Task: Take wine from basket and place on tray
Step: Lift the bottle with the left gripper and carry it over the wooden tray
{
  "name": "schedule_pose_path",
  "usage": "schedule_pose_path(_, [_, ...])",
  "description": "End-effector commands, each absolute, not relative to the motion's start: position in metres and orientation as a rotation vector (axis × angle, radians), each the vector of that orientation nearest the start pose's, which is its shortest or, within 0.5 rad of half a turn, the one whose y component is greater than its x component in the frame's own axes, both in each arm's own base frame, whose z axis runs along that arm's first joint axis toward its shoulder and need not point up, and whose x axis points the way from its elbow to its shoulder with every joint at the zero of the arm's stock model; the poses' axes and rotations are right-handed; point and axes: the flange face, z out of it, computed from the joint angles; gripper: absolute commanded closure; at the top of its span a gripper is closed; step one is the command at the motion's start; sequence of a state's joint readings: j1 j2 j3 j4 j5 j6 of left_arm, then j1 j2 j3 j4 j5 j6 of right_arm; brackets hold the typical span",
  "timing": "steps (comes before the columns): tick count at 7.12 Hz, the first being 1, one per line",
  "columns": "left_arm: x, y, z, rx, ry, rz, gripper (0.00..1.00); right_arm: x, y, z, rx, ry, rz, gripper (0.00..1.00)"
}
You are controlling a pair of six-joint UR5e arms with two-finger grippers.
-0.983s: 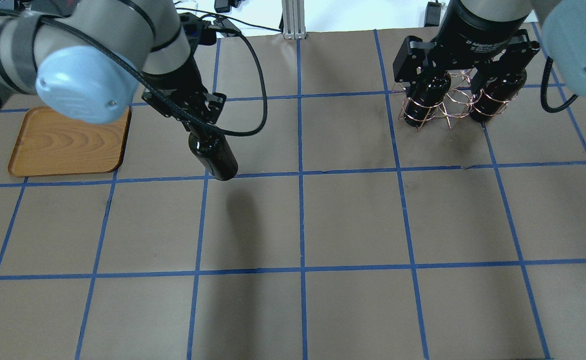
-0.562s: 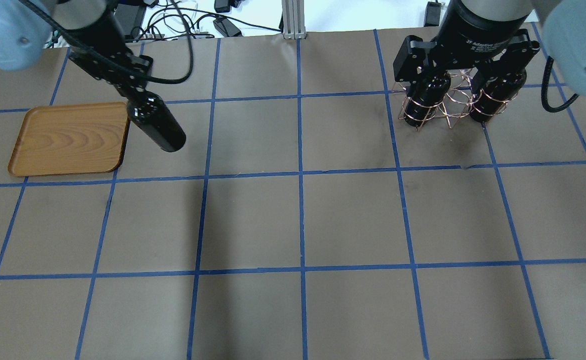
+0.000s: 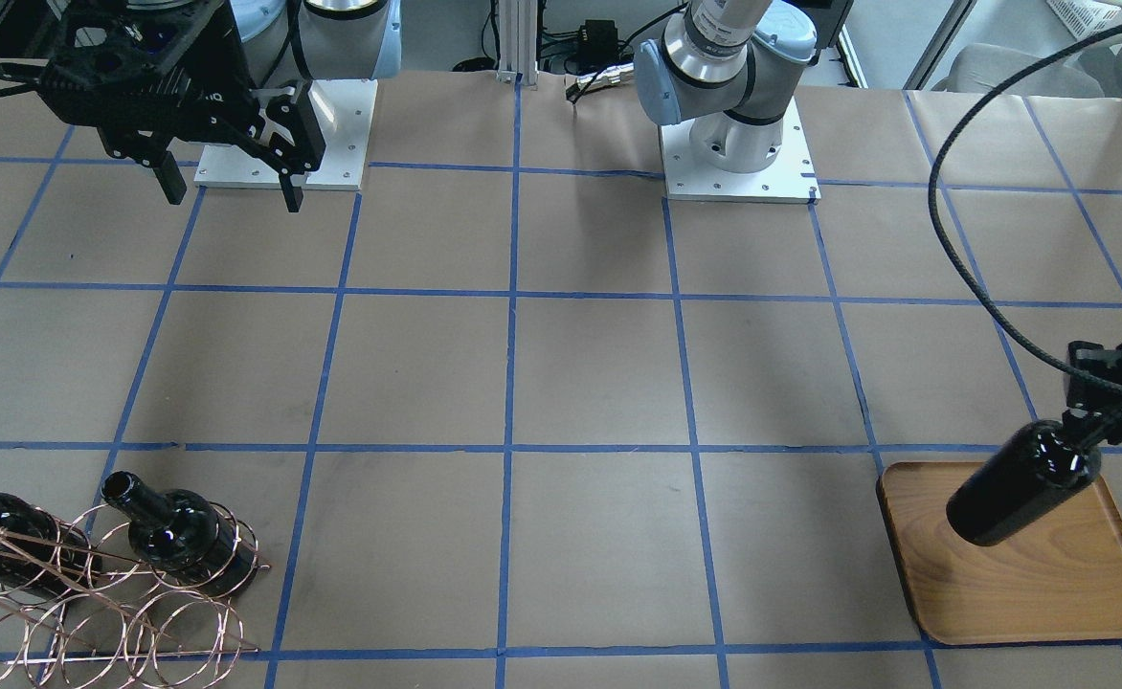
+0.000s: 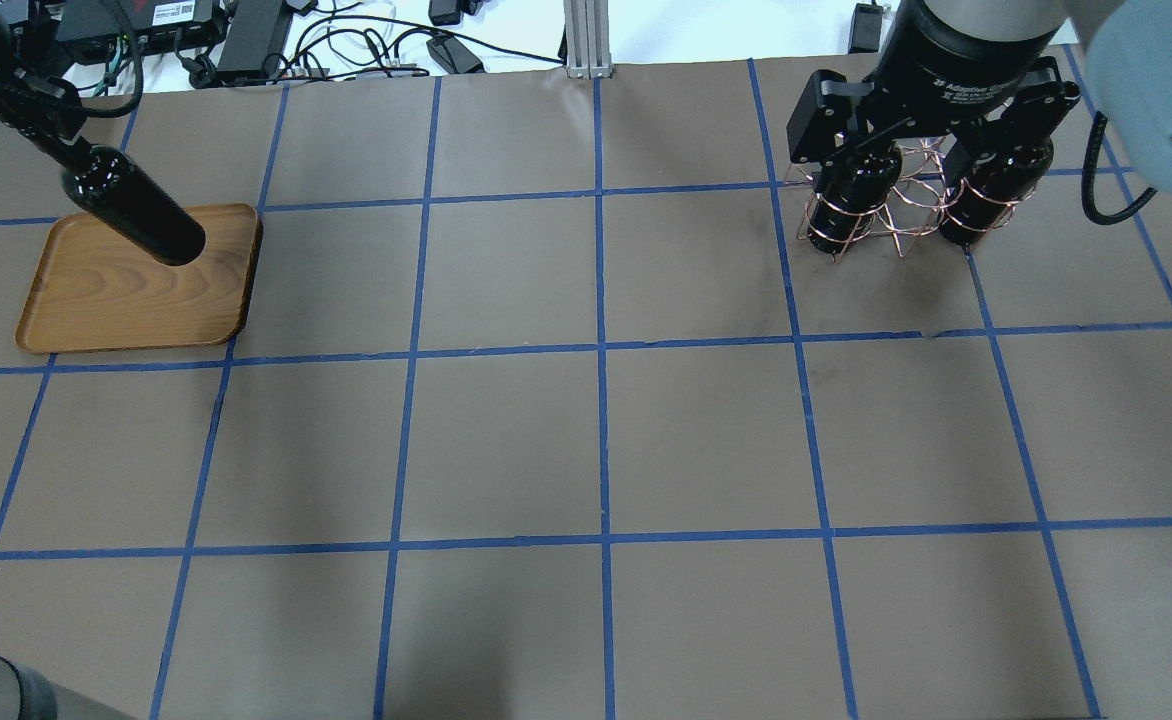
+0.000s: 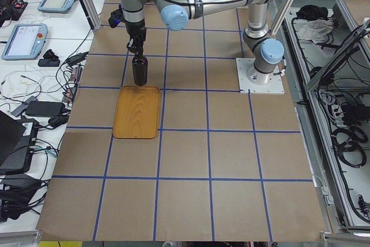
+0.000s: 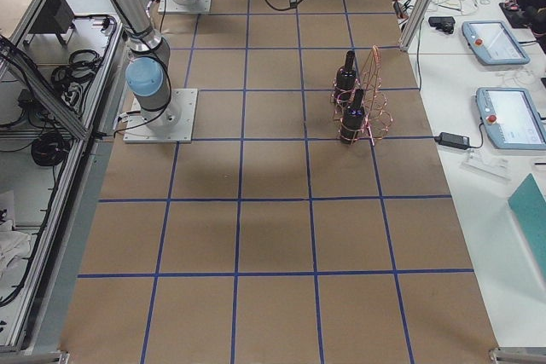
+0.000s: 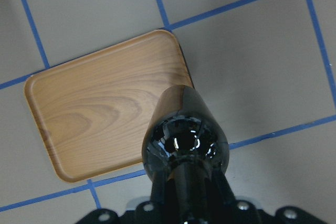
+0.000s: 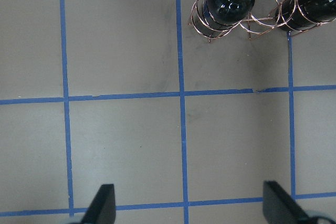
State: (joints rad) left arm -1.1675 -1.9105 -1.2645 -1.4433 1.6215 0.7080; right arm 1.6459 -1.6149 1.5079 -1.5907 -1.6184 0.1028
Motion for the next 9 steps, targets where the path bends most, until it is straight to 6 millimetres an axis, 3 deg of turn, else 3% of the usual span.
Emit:
schedule_pose_path(1, [0.187, -0.659, 0.432, 0.488, 3.001, -0.094, 1.00, 0.164, -0.472, 0.543, 0.049, 3.170, -0.208, 0.00])
schedule_pose_path(4, [0.210, -0.667, 0.402, 0.457, 3.032, -0.052, 1.00, 0.164, -0.471, 0.542, 0.049, 3.171, -0.206, 0.00])
schedule_pose_path(6, [0.221, -0.666, 0.391, 0.438, 3.042, -0.033, 1.00, 0.165, -0.471, 0.542, 0.046, 3.171, -0.206, 0.00])
schedule_pose_path(8, [0.222, -0.666, 0.390, 0.435, 3.043, -0.031, 0.74, 0.165, -0.471, 0.542, 0.046, 3.171, -0.203, 0.00])
schedule_pose_path(9, [0.222, -0.666, 0.391, 0.435, 3.042, -0.033, 0.40, 0.165, -0.471, 0.542, 0.048, 3.171, -0.203, 0.00])
